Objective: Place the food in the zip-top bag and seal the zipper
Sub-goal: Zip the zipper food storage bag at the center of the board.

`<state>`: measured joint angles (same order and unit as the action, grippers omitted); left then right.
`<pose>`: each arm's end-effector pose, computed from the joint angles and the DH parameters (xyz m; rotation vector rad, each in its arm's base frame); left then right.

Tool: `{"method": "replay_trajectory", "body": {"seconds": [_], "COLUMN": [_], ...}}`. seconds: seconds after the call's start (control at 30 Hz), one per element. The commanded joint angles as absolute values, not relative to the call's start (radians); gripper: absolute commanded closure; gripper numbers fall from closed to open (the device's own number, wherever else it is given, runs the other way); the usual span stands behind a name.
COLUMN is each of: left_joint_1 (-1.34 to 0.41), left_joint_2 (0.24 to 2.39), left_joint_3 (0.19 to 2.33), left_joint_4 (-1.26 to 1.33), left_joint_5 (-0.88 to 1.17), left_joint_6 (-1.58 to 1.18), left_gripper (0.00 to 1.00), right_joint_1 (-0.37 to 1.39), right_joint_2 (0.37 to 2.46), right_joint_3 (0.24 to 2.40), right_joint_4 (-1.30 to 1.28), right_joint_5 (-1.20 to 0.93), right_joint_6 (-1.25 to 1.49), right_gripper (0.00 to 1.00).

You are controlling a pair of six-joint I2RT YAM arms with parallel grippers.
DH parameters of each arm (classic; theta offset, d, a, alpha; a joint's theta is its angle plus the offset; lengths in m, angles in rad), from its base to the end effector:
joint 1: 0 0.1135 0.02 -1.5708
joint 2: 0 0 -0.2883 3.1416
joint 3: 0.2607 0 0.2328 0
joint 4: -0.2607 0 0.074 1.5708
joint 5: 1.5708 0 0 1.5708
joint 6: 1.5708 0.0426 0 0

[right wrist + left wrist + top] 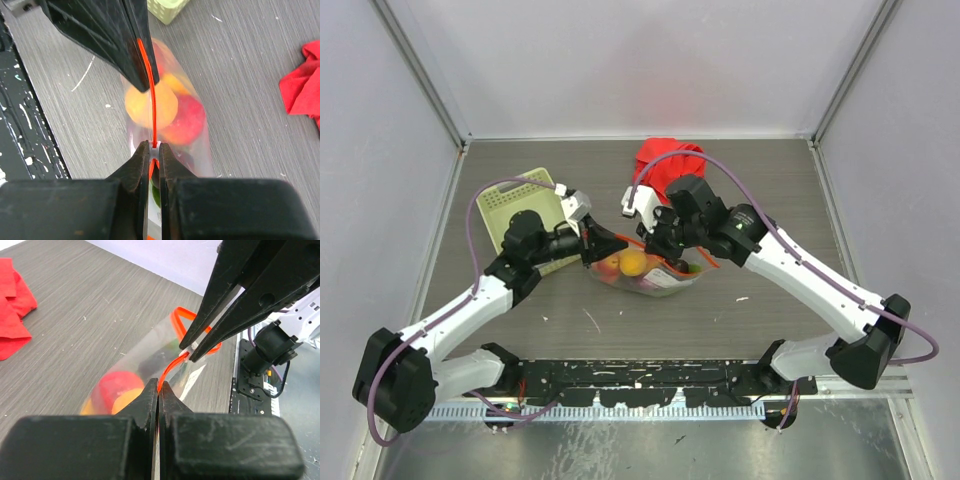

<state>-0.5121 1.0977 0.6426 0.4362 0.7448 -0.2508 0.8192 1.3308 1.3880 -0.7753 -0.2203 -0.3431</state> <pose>0.1797 -0.1341 0.3232 0.8174 1.5080 -1.1658 0.1705 0.1960 0.3903 -1.3683 1.8714 0.4968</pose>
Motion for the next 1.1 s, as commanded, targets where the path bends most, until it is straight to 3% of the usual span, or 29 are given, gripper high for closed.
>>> {"method": "replay_trajectory", "body": {"seconds": [0.0, 1.07], "left_joint_1": [-0.483, -0.342], "left_joint_2": [1.07, 1.199], "left_joint_3": [0.653, 0.777], "left_joint_4": [0.491, 0.449], "left_joint_5": [0.664, 0.566], "left_joint_6": [-0.256, -0.285], "left_gripper": [1.0, 1.0], "right_joint_1": [0.806, 0.756], "right_joint_2": [1.271, 1.12], "right_joint_3": [1.359, 1.225], "right_joint_4": [-0.845, -0.967], "right_joint_5": [-0.13, 0.068], "right_joint_6": [-0.299, -0.14], "right_gripper": [0.99, 0.99]}}
